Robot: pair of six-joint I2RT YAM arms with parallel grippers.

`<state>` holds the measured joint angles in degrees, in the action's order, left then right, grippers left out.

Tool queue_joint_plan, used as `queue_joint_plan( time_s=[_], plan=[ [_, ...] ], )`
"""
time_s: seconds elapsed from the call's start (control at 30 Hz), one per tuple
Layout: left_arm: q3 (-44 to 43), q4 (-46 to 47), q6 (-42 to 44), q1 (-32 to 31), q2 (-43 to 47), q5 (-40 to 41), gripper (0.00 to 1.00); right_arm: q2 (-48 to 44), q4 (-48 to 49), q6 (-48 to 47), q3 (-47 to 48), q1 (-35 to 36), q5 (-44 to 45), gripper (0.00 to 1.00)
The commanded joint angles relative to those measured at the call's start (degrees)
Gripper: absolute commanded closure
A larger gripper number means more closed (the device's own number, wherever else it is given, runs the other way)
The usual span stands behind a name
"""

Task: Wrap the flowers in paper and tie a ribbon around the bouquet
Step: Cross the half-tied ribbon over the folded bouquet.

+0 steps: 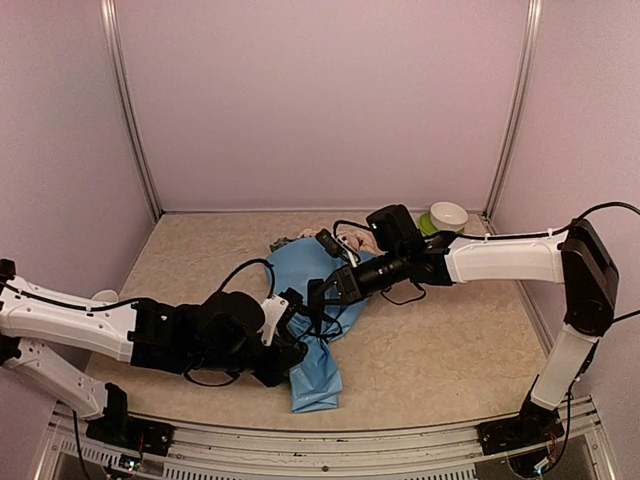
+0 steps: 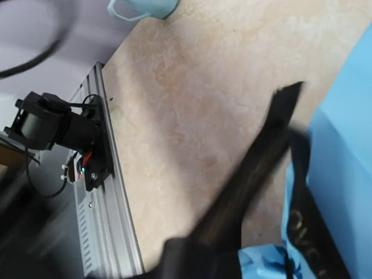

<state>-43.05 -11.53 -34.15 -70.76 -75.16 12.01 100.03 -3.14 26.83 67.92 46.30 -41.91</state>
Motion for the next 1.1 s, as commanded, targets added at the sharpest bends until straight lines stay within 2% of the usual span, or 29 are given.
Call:
queue_joint_plan(
  time_s=[0.0,0.27,0.37,0.47,0.57,0.63,0.73,0.8,0.87,1.0,1.07],
  plan=[
    [-7.0,3.2,15.6,-7.0,-1.3,-12.2,1.0,1.3,-1.6,-2.2,2.6,-0.3,-0.9,1.0],
    [-29.1,2.3,29.0,-7.7,-19.5,-26.3,1.0,2.1,-3.5,-3.0,4.3,-0.4,-1.0,1.0],
    [-36.1,0.3,33.1,-7.9,-25.3,-27.1,1.0,2.4,-4.7,-3.8,5.0,-0.6,-0.9,1.0],
    [-38.4,0.9,34.8,-6.9,-28.7,-25.5,0.99,2.5,-5.3,-4.4,5.3,-0.6,-0.8,1.0],
    [-35.1,9.5,33.9,-4.6,-29.6,-24.5,0.97,2.5,-5.8,-5.0,5.3,-0.7,-0.4,1.0],
    [-31.9,15.1,33.1,-3.5,-29.8,-22.3,0.88,2.7,-6.2,-5.2,5.3,-0.8,-0.4,1.0],
    [-31.3,17.0,35.5,-4.3,-30.9,-17.3,0.63,3.0,-6.1,-5.4,5.4,-1.0,-0.4,1.0],
    [-30.9,17.3,37.2,-5.5,-31.1,-13.0,0.43,3.4,-6.3,-5.5,5.6,-1.1,-0.4,1.0],
    [-28.9,18.9,38.8,-6.6,-29.9,-9.3,0.35,3.8,-6.6,-5.8,6.2,-1.1,-0.5,1.0],
    [-19.6,28.4,40.2,-7.2,-22.6,-4.8,0.18,4.4,-6.9,-6.2,6.9,-1.1,-0.5,1.0],
    [-15.2,32.7,39.7,-6.8,-18.8,-3.5,0.04,4.6,-7.1,-6.5,7.3,-1.2,0.0,1.0]
  ],
)
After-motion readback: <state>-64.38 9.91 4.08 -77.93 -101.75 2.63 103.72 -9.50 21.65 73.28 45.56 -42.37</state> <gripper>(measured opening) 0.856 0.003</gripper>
